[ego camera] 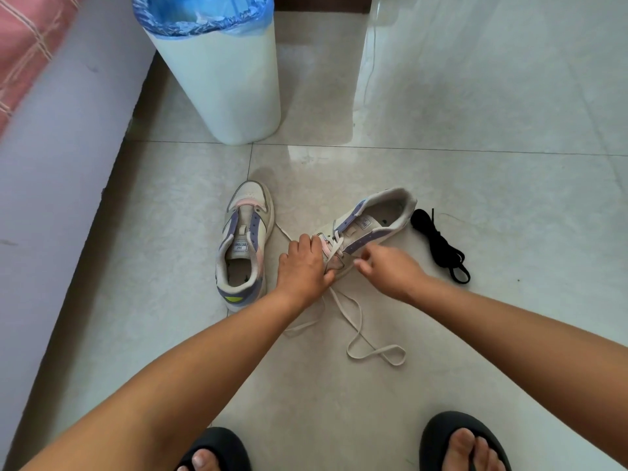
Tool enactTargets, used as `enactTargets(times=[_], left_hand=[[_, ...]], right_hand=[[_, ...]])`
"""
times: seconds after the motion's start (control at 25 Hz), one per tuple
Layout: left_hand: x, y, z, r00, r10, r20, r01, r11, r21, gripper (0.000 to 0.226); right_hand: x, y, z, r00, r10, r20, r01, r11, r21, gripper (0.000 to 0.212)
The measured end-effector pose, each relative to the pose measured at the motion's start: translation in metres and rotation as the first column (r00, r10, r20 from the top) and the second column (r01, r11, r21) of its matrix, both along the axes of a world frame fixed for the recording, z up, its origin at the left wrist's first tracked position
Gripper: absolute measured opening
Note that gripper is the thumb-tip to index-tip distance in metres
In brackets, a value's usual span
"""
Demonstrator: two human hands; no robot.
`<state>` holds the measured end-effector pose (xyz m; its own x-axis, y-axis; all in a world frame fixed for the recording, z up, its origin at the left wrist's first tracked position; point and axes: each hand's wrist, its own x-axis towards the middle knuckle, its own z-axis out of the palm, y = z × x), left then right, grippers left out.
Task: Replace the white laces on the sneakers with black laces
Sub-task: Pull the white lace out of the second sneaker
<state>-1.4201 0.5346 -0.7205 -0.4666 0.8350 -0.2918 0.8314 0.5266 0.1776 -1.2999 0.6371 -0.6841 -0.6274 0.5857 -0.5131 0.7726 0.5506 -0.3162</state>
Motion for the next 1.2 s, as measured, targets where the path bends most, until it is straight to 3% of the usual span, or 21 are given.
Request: enactTargets(times=[0.04,0.12,0.2,0.28,0.36,0.4,0.48,0.52,0.6,0.68,0.76,0.8,0.92,1.0,1.12,1.2], left_hand=[[0.0,0.001,0.001,1.0,-0.006,-0.002,0.006,1.0,-0.001,0.057],[-0.008,0.003,0.002,0.999,-0.045,-0.007,0.045,0.999,-0.019,0.055],[-0.022,0.008,0.005,0.992,-0.123,0.006,0.123,0.991,-0.047,0.055],[-0.032,0.014,0.011,0.958,-0.256,-0.127,0.254,0.967,-0.026,0.052],[-0.033,0.018,0.015,0.935,-0.211,-0.284,0.243,0.967,0.081,0.054],[-0.029,0.02,0.019,0.959,-0.132,-0.251,0.174,0.973,0.153,0.054],[-0.013,0.022,0.026,0.997,0.065,0.052,-0.073,0.984,0.163,0.049],[-0.003,0.021,0.028,0.965,0.164,0.204,-0.192,0.973,0.125,0.048],[0.017,0.015,0.034,0.88,0.289,0.377,-0.325,0.945,0.034,0.048],[0.037,0.003,0.043,0.838,0.295,0.458,-0.299,0.952,-0.066,0.053],[0.052,-0.014,0.048,0.875,0.199,0.441,-0.141,0.977,-0.161,0.058],[0.056,-0.022,0.049,0.919,0.104,0.38,-0.039,0.984,-0.174,0.056],[0.052,-0.037,0.038,0.959,-0.19,0.21,0.222,0.965,-0.141,0.032],[0.038,-0.032,0.031,0.967,-0.125,0.223,0.152,0.983,-0.107,0.024],[0.017,-0.012,0.029,0.983,-0.018,0.182,0.024,0.999,-0.033,0.021],[0.009,-0.001,0.028,0.992,-0.017,0.127,0.019,1.0,-0.016,0.021]], right_hand=[[-0.008,0.006,0.003,0.996,-0.025,-0.086,0.031,0.998,0.059,0.028],[-0.016,0.013,0.016,0.982,0.106,-0.154,-0.052,0.946,0.32,0.03],[-0.017,0.017,0.019,0.96,0.279,-0.018,-0.22,0.792,0.569,0.036],[-0.014,0.01,0.019,0.934,0.318,0.161,-0.356,0.856,0.375,0.04],[-0.008,-0.001,0.021,0.959,0.271,0.078,-0.273,0.962,0.013,0.037],[-0.006,-0.002,0.027,0.984,0.176,-0.022,-0.177,0.982,-0.072,0.032],[-0.005,0.009,0.036,0.979,-0.024,-0.201,0.018,0.999,-0.035,0.024],[-0.005,0.018,0.038,0.971,-0.08,-0.226,0.083,0.997,0.001,0.023],[-0.005,0.031,0.035,0.983,-0.11,-0.148,0.108,0.994,-0.022,0.021],[-0.005,0.03,0.027,0.995,-0.098,0.009,0.098,0.977,-0.187,0.025],[-0.001,0.022,0.02,0.981,-0.174,0.089,0.194,0.903,-0.384,0.019],[0.002,0.019,0.02,0.978,-0.191,0.082,0.207,0.896,-0.393,0.015],[0.017,0.025,0.031,0.991,-0.118,0.056,0.127,0.973,-0.193,0.012],[0.028,0.03,0.034,0.981,-0.16,0.106,0.177,0.967,-0.184,0.02],[0.036,0.027,0.026,0.944,-0.262,0.2,0.319,0.879,-0.354,0.022],[0.035,0.018,0.015,0.92,-0.364,0.143,0.387,0.793,-0.47,0.021]])
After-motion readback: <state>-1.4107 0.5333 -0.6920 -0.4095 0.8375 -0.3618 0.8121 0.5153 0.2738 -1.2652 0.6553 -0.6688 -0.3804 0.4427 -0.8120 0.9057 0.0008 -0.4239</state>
